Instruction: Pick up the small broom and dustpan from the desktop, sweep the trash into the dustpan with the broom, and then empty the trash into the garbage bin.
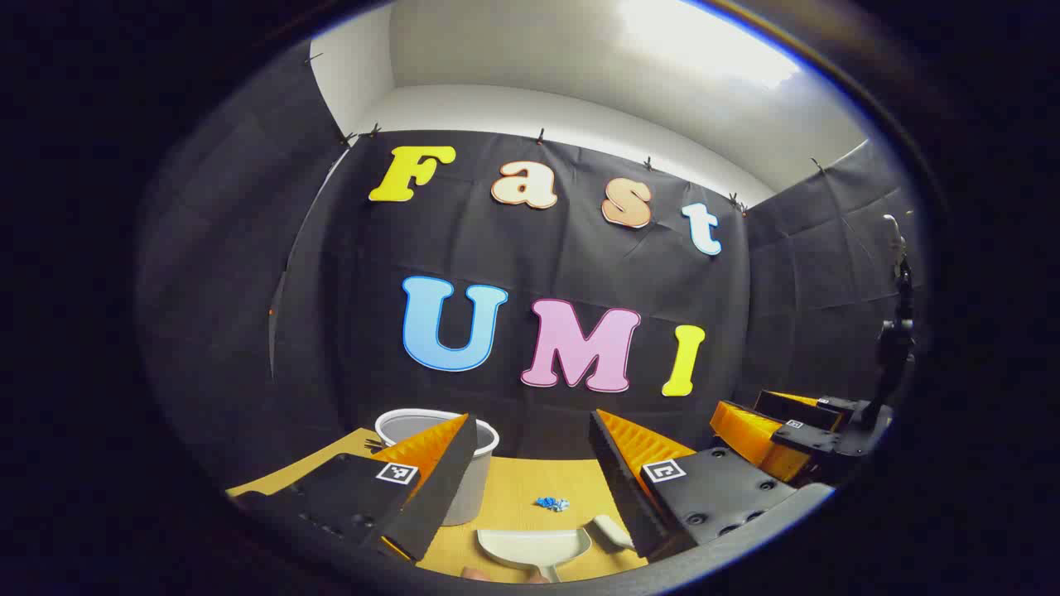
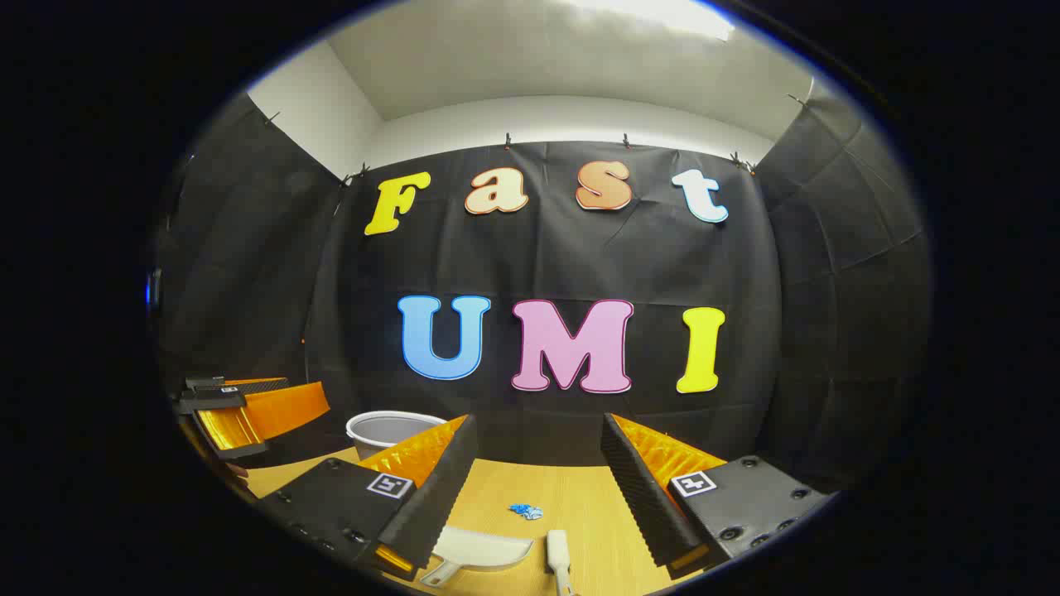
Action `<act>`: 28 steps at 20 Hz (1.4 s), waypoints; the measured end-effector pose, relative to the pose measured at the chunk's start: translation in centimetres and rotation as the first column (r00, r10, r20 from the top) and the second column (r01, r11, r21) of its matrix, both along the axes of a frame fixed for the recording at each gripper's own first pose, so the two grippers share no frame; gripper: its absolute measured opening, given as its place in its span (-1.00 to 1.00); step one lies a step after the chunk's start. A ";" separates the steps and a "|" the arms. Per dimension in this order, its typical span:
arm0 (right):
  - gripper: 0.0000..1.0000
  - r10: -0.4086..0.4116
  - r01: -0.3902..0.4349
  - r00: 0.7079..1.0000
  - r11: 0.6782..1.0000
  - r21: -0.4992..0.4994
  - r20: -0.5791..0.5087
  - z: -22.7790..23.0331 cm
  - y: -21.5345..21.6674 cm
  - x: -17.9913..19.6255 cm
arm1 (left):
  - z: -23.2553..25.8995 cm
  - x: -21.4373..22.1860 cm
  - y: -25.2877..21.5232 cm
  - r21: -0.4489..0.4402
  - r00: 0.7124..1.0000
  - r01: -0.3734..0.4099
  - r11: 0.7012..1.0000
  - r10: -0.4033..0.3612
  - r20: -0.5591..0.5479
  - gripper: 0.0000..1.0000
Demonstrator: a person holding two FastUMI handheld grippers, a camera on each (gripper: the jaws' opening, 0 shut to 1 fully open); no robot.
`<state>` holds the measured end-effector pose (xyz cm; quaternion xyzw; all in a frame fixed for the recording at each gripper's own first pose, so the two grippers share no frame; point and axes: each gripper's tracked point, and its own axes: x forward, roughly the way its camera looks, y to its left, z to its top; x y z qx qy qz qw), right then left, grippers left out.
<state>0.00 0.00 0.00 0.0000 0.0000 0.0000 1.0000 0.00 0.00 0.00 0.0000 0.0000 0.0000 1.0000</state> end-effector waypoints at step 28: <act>0.94 0.100 -0.098 0.992 0.995 -0.027 0.071 2.5 -4.7 5.3 | -0.7 6.1 -4.1 -0.040 0.994 -0.049 0.998 0.045 -0.102 0.60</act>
